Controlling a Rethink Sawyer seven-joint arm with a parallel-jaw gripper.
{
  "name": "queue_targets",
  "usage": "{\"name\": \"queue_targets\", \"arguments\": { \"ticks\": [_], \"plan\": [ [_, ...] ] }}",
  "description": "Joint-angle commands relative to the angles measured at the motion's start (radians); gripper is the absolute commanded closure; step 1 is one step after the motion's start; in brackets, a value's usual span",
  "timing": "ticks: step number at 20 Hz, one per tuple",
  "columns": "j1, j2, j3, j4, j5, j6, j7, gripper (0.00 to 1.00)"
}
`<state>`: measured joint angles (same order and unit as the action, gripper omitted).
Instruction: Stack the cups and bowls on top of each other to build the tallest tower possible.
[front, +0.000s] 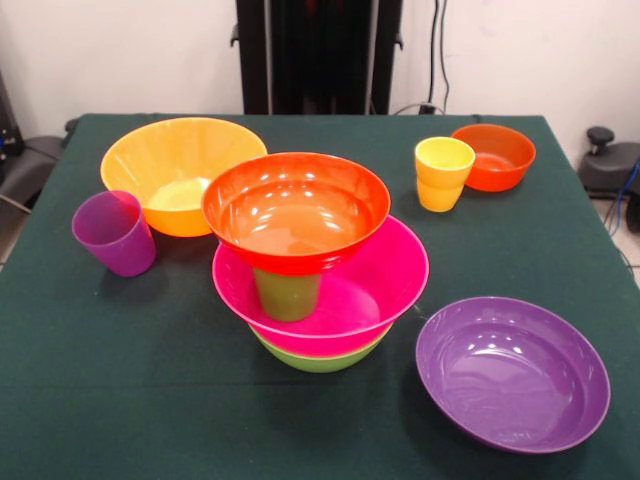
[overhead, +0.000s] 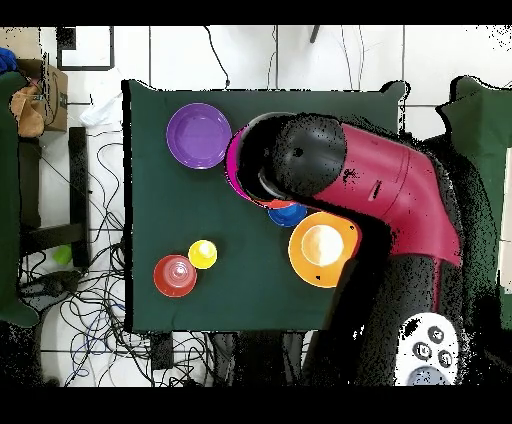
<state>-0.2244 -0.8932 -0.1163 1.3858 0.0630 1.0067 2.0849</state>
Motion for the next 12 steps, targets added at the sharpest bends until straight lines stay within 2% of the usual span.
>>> {"name": "queue_targets", "arguments": {
  "ticks": [1,5,7,12],
  "plan": [
    [-0.005,0.051,0.043,0.057,-0.088,0.035,-0.038,0.0],
    [-0.017,0.056,0.055,0.057,-0.094,0.046,-0.067,0.0],
    [-0.006,0.063,0.059,0.077,-0.084,0.033,-0.041,0.0],
    [0.082,0.104,0.039,0.098,-0.061,-0.019,0.132,0.0]
  ]
}}
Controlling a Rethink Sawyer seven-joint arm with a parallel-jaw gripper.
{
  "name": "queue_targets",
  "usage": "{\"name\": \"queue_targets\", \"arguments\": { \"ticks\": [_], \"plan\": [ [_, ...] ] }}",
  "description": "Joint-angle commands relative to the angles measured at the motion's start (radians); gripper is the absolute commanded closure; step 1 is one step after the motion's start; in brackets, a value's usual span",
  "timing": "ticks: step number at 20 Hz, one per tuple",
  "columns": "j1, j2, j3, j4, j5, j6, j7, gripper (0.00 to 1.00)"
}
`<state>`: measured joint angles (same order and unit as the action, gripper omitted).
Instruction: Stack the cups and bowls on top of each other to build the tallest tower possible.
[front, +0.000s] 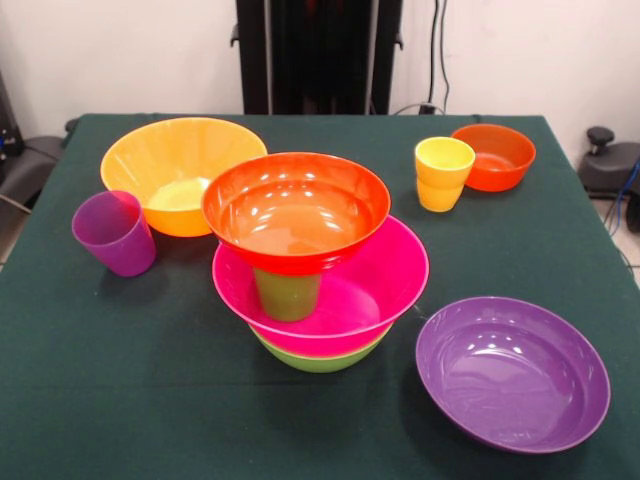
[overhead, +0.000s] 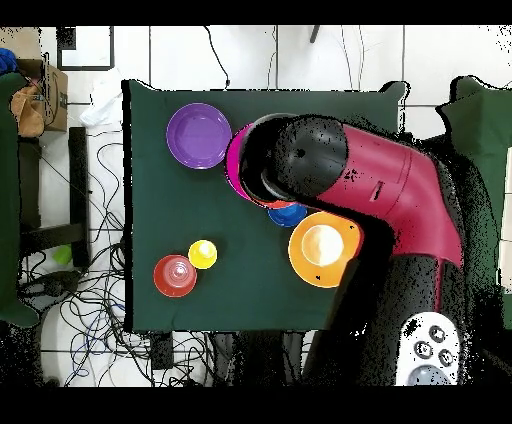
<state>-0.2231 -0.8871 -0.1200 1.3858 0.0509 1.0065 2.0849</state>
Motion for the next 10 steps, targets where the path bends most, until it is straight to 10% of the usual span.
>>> {"name": "queue_targets", "arguments": {
  "ticks": [1,10],
  "plan": [
    [0.1,0.101,0.034,0.103,-0.037,-0.024,0.173,0.0],
    [0.143,0.116,-0.006,0.096,-0.004,-0.015,0.203,0.0]
  ]
}}
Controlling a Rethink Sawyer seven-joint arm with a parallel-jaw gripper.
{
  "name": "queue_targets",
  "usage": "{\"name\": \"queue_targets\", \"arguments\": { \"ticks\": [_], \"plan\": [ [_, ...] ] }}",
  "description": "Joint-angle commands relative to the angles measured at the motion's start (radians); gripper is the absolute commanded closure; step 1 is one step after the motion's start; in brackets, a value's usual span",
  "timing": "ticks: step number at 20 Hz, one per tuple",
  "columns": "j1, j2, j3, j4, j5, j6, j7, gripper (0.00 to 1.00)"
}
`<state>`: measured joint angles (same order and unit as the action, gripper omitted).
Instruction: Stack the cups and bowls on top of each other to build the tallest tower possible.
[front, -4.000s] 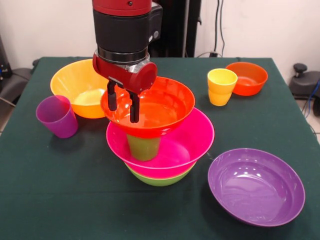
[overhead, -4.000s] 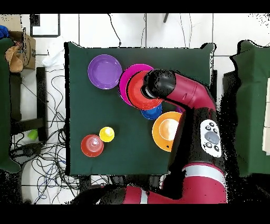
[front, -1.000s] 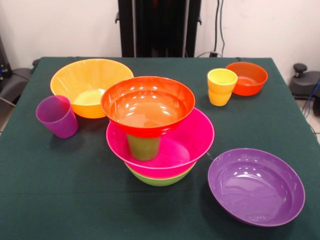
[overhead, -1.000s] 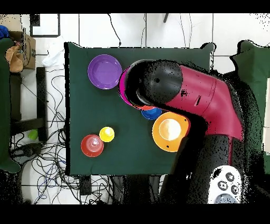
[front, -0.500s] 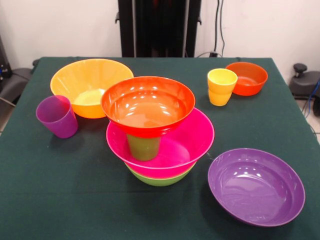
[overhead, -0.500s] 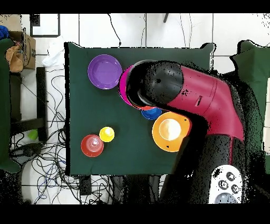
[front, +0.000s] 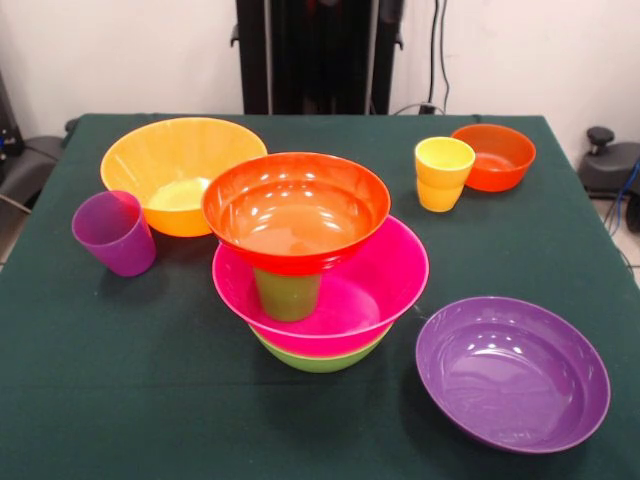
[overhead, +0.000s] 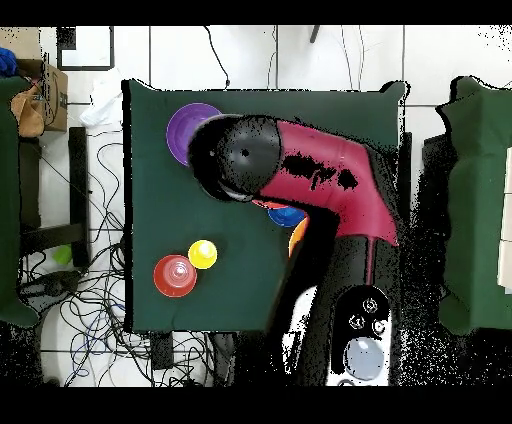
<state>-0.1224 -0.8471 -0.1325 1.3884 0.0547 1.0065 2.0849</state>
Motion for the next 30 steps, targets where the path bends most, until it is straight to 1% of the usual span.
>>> {"name": "queue_targets", "arguments": {
  "ticks": [1,4,8,10,11,12,15,16,20,21,22,24,26,28,30],
  "plan": [
    [0.045,0.08,0.004,0.104,-0.007,-0.034,0.206,0.0],
    [0.054,0.082,-0.003,0.127,-0.001,-0.052,0.208,0.0],
    [0.057,0.057,-0.005,0.175,0.01,-0.074,0.184,0.0],
    [0.051,0.038,-0.003,0.226,0.02,-0.111,0.164,0.0],
    [0.051,0.03,-0.008,0.261,0.02,-0.15,0.162,0.0],
    [0.052,0.029,-0.013,0.274,0.016,-0.169,0.162,0.0],
    [0.042,0.008,-0.011,0.371,0.031,-0.24,0.141,0.0],
    [0.046,0.001,-0.016,0.389,0.032,-0.246,0.14,0.0],
    [0.095,-0.035,-0.044,0.454,0.015,-0.257,0.152,0.0],
    [0.118,-0.04,-0.054,0.464,0.005,-0.269,0.166,0.0],
    [0.127,-0.039,-0.059,0.472,0.002,-0.28,0.171,0.0],
    [0.142,-0.026,-0.068,0.502,0.001,-0.332,0.188,0.0],
    [0.147,-0.016,-0.063,0.532,0.019,-0.369,0.193,0.0],
    [0.174,-0.013,-0.072,0.55,0.036,-0.387,0.224,0.0],
    [0.186,-0.013,-0.061,0.576,0.071,-0.412,0.237,0.0]
  ]
}}
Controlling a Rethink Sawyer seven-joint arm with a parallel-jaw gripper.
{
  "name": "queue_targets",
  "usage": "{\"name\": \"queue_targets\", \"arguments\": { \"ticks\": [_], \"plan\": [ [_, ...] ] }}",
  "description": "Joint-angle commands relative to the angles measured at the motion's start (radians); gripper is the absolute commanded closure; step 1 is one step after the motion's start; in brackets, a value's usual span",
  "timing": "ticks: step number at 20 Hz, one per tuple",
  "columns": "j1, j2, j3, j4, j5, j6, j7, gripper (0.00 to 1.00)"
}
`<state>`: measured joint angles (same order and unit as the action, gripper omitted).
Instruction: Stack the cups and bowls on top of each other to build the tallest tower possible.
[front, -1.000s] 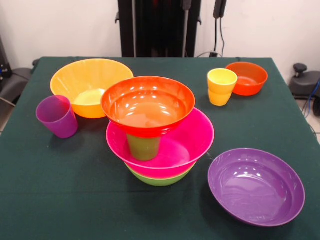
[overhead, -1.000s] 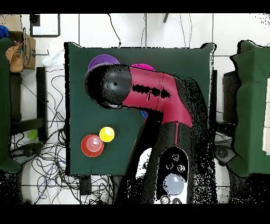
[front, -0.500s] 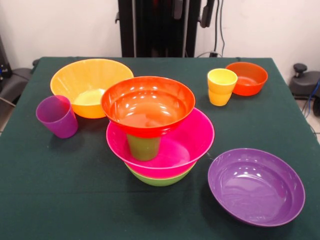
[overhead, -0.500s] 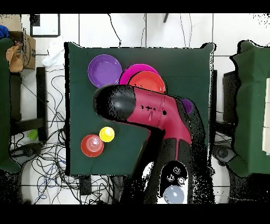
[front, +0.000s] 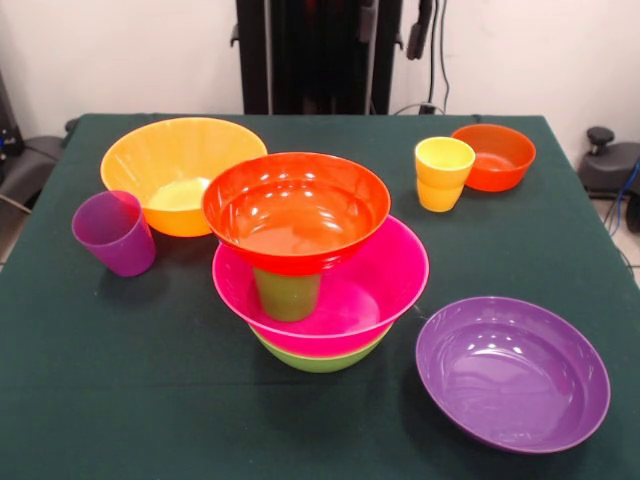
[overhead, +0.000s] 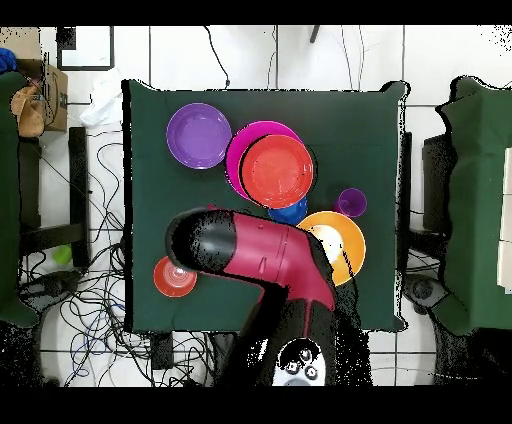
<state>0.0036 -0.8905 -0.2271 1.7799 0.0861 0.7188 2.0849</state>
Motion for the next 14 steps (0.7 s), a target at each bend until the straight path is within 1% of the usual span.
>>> {"name": "queue_targets", "arguments": {
  "ticks": [1,3,5,8,14],
  "plan": [
    [0.07,0.032,0.032,0.191,0.055,-0.127,0.247,0.0],
    [0.084,0.038,0.03,0.202,0.069,-0.144,0.255,0.0],
    [0.092,0.056,0.025,0.213,0.069,-0.179,0.257,0.0],
    [0.103,0.071,0.012,0.224,0.063,-0.203,0.259,0.0],
    [0.126,0.115,0.01,0.213,0.085,-0.251,0.283,0.0]
  ]
}}
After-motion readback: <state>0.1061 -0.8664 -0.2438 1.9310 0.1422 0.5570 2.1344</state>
